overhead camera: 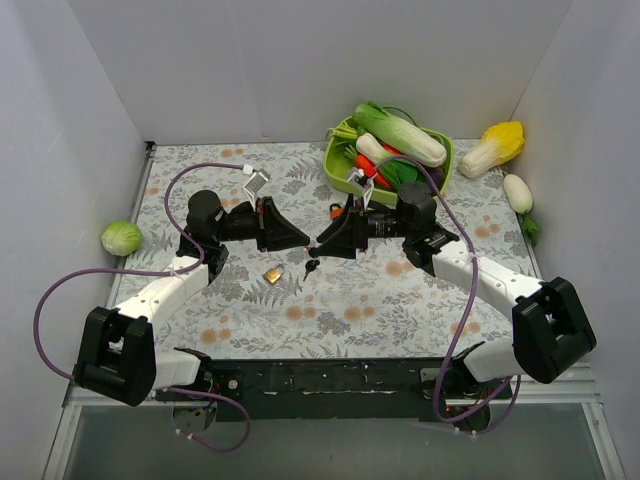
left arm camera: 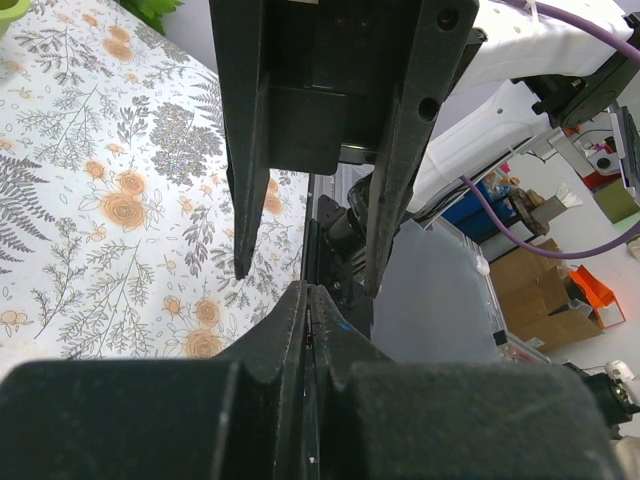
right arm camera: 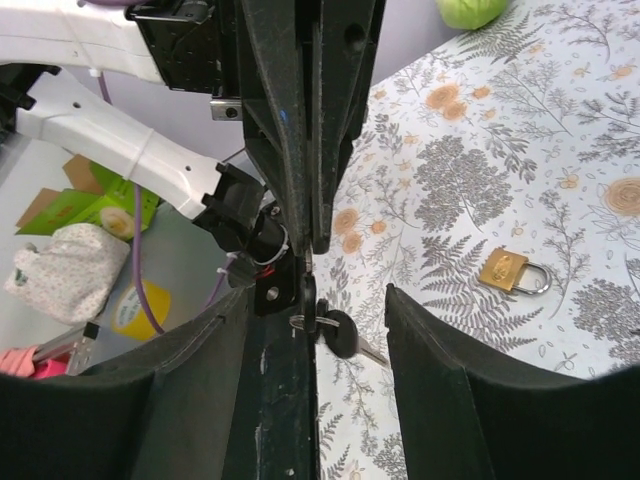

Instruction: Unlock with the key

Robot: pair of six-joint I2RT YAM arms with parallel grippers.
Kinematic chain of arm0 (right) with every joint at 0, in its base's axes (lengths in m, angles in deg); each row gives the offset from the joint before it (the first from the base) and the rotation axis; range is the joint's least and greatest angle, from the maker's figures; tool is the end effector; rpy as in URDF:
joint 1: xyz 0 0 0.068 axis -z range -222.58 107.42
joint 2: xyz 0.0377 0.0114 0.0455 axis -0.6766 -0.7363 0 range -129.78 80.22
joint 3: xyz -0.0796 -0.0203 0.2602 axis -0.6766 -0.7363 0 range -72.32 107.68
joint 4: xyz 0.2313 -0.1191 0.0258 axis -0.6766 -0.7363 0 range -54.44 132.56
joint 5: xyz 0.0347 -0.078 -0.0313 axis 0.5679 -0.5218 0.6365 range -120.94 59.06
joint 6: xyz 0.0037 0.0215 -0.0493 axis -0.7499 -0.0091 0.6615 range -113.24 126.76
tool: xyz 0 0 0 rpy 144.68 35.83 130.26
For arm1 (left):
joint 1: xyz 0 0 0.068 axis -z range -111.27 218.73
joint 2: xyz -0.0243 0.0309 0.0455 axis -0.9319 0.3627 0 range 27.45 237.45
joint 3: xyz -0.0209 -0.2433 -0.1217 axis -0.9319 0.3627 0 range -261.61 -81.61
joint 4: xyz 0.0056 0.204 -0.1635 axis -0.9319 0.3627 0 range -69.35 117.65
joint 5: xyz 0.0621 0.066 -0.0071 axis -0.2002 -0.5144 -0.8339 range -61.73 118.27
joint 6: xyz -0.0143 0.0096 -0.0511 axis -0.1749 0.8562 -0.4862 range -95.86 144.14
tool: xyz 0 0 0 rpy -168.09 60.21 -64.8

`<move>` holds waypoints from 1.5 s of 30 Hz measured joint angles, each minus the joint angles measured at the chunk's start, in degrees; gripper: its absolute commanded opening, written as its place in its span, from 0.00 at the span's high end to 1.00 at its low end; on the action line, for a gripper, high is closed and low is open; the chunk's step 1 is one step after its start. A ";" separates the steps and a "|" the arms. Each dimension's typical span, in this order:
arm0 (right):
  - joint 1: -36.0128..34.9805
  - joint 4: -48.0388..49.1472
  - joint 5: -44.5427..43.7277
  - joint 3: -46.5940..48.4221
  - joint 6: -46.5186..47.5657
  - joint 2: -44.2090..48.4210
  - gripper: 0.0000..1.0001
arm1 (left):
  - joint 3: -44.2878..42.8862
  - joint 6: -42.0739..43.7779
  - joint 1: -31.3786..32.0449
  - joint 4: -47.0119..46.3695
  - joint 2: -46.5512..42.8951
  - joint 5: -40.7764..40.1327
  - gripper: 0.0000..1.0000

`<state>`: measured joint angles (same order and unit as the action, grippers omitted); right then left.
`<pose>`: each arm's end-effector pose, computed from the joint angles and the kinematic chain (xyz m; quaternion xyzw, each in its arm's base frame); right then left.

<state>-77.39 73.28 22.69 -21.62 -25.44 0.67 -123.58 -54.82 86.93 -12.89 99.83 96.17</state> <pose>0.2387 0.2009 0.3106 -0.3381 0.6132 0.6156 0.3615 0.2452 -0.1154 0.2976 0.0615 0.6971 -0.7058 0.1106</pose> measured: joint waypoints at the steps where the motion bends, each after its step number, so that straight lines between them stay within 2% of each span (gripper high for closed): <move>1: 0.09 -0.74 -0.37 0.02 1.03 0.22 0.36 | -0.02 0.13 0.00 0.17 0.00 0.00 1.00; 6: -0.50 -7.74 -3.15 0.20 7.02 0.61 0.38 | -0.07 0.46 0.00 0.37 0.00 0.00 1.00; 11: -1.68 -11.63 -4.68 0.20 9.97 0.61 0.45 | -0.09 1.07 0.00 0.96 0.00 -0.02 1.00; 16: -2.51 -12.33 -5.46 0.24 10.80 0.61 0.46 | -0.13 1.90 0.00 2.32 0.00 -0.48 1.00; 19: -2.78 -12.76 -5.73 0.28 11.15 0.66 0.40 | -0.20 2.40 0.00 2.97 0.00 -0.83 1.00; 26: -2.82 -12.81 -6.82 0.31 11.43 1.36 0.38 | -0.20 3.15 0.02 3.80 0.00 -1.09 1.00; 43: -3.54 -11.65 -7.13 0.59 10.23 1.84 0.50 | -0.92 3.93 0.39 4.92 0.00 -1.14 1.00; 45: -3.58 -10.82 -7.13 0.59 9.73 1.84 0.55 | -0.96 4.20 0.42 5.09 0.00 -1.14 1.00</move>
<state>-80.97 62.46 15.56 -21.03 -15.72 2.51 -124.55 -50.62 87.34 -7.80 99.83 95.03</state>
